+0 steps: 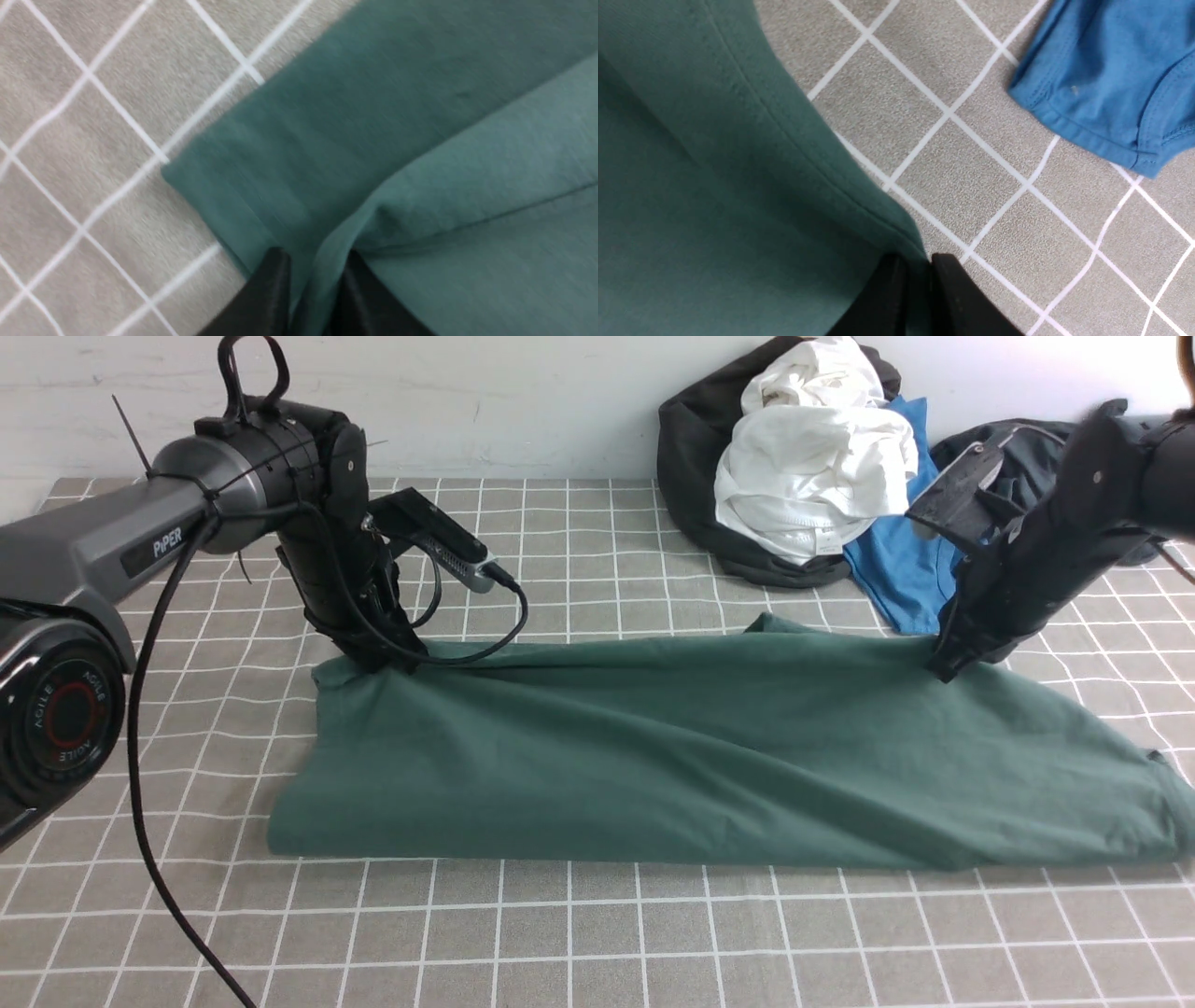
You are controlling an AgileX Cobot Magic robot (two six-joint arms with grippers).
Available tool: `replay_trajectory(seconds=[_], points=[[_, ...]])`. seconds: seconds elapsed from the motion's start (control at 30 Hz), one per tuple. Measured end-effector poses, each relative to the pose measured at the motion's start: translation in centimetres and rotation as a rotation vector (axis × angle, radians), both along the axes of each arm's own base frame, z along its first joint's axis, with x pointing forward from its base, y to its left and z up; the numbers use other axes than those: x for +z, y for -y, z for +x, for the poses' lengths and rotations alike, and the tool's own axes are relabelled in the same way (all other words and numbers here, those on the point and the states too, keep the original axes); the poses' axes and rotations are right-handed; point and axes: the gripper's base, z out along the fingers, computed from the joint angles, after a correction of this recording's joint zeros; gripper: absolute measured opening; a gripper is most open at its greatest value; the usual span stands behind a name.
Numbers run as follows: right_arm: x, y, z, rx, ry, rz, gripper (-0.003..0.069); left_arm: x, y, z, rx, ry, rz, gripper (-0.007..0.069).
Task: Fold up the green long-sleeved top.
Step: Use both arms to drag the lower edge of the fabric forward and fold it over the upper edge
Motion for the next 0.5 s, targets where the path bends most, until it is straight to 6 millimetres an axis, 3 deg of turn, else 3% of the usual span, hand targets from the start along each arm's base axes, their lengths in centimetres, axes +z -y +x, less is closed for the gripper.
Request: replay_trajectory(seconds=[0.07,0.13,0.23,0.27,0.33,0.37,0.43,0.5], points=[[-0.1,0.0,0.1,-0.031,0.004,0.014,0.0128,0.0,0.0,0.2,0.008,0.013,-0.001,0.0178],[0.1,0.2,0.3,-0.112,0.019,0.053,0.0209,0.8,-0.1,0.6,0.047,0.046,-0.009,0.0268],[0.9,0.5,0.4,-0.188,0.033,0.085,0.0269,2.2,-0.2,0.9,0.119,0.068,-0.026,0.0333],[2.3,1.1,0.4,-0.264,0.047,0.110,0.0313,4.2,-0.2,1.2,0.187,0.083,-0.049,0.0383],[3.5,1.3,0.3,-0.314,0.056,0.132,0.0334,5.2,-0.2,1.3,0.213,0.096,-0.061,0.0400],[4.8,1.8,0.0,-0.358,0.068,0.142,0.0348,6.8,-0.2,1.3,0.240,0.102,-0.073,0.0414],[7.4,2.9,-0.9,-0.428,0.075,0.156,0.0358,9.7,0.2,0.7,0.252,0.109,-0.111,0.0412],[8.4,3.6,-1.5,-0.456,0.072,0.156,0.0360,11.0,0.5,0.3,0.246,0.127,-0.136,0.0398]])
